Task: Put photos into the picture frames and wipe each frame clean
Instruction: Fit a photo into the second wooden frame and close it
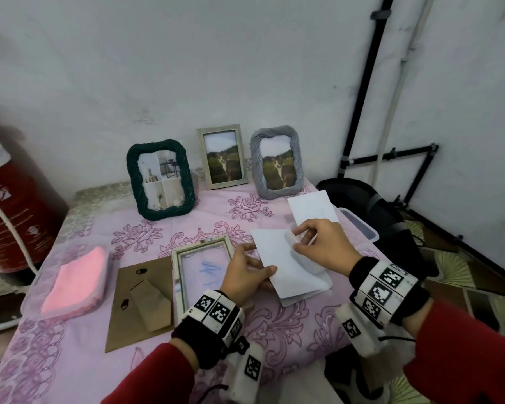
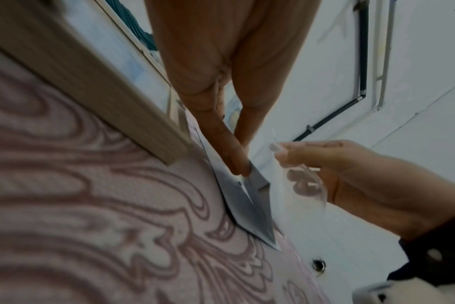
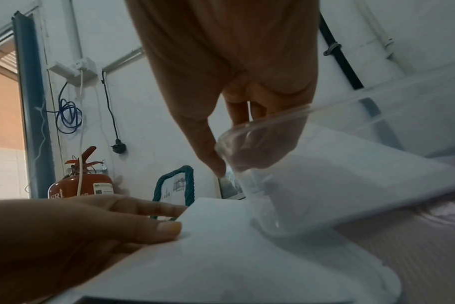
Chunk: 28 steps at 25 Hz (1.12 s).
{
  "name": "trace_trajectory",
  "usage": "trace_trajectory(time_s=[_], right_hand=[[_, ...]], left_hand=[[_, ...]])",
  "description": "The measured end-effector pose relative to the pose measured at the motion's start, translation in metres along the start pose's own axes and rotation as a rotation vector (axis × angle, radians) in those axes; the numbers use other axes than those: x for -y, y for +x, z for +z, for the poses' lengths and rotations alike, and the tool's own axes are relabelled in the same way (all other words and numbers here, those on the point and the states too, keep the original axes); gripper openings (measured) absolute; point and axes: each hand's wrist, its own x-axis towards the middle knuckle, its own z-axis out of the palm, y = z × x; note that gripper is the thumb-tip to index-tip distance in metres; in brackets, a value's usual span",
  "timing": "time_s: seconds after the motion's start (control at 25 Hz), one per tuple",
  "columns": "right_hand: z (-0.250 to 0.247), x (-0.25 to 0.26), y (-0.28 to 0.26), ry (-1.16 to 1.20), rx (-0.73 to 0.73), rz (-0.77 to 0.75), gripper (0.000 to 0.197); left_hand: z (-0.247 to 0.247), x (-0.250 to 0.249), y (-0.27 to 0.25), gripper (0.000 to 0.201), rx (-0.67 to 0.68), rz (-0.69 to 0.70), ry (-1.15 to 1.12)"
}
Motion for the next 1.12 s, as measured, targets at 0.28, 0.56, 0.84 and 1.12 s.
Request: trace_trajectory(time_s=[0.28,0.56,0.84,1.12], right_hand=[[0.010,-0.006,-0.002,0.036,0.030,0.019,0.022],[0.012,-0.007,-0.005,0.051,0.038,0.014,0.023],[0.000,-0.004,-0.003,0.124,-0.045,-0.011,0.013],[-0.052,-0.032,0.028,-0.039,-0.166,0.162,0.025]], left_hand=[[0.011,0.007,0.003,0.055,-0.014,-0.041,0.044],[0.003,-0.002,0.002,0.060,-0.035,-0.009,0.438],[0.011,-0.010,0.004,0.051,-0.061,0.131,0.704],[0.026,-0.045,0.036,0.029,-0.161,0.270,0.499]])
